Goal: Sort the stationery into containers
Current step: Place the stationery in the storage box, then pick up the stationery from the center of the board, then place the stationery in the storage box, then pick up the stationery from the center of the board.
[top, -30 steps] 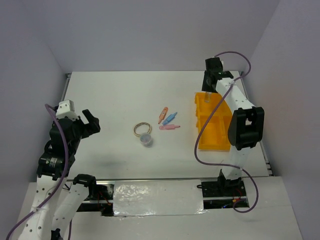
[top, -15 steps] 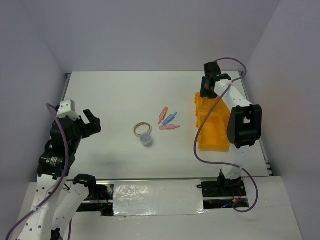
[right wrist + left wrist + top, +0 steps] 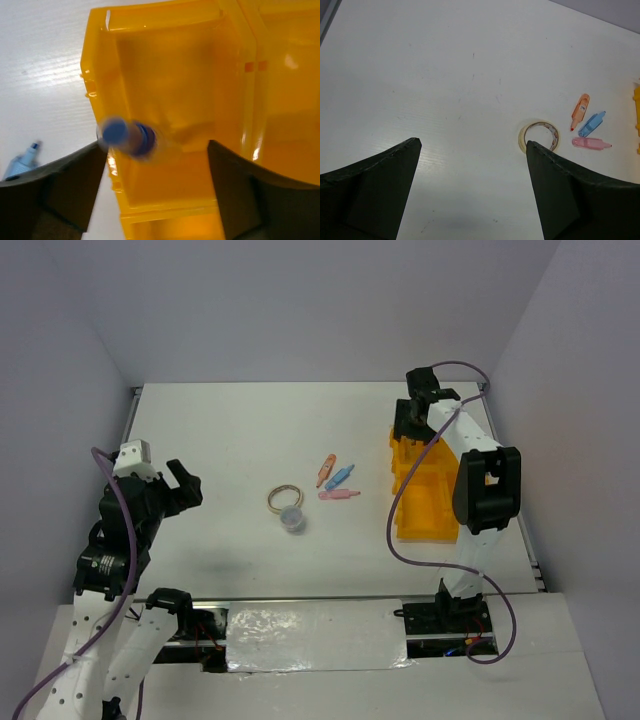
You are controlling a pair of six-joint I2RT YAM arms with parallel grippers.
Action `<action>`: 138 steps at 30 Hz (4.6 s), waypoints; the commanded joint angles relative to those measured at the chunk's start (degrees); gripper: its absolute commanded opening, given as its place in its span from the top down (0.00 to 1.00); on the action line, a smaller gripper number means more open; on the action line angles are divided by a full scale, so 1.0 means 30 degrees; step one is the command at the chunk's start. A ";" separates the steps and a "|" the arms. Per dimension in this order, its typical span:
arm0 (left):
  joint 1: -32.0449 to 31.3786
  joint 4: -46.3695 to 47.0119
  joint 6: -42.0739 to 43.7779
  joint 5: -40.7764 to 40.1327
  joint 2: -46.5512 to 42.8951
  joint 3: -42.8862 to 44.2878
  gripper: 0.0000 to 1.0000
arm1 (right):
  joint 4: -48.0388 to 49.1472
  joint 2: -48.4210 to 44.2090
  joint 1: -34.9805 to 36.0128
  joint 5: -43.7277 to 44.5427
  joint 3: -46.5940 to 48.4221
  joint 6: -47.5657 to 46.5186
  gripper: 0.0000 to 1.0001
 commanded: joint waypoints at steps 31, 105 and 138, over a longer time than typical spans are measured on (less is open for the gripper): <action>0.0202 0.0991 0.0494 0.0122 0.1115 0.0156 0.01 | 0.8947 -0.5929 1.5276 -0.0045 -0.7710 0.0766 0.00; 0.0261 0.0991 0.0786 0.0942 0.1319 0.0303 0.01 | 0.6867 -0.4693 -0.4994 0.2829 -0.4485 0.3841 0.13; 0.0290 0.0200 0.0230 -0.1109 0.2023 0.0566 0.01 | 0.5869 0.1809 1.6304 0.0369 -0.0207 -0.1433 0.50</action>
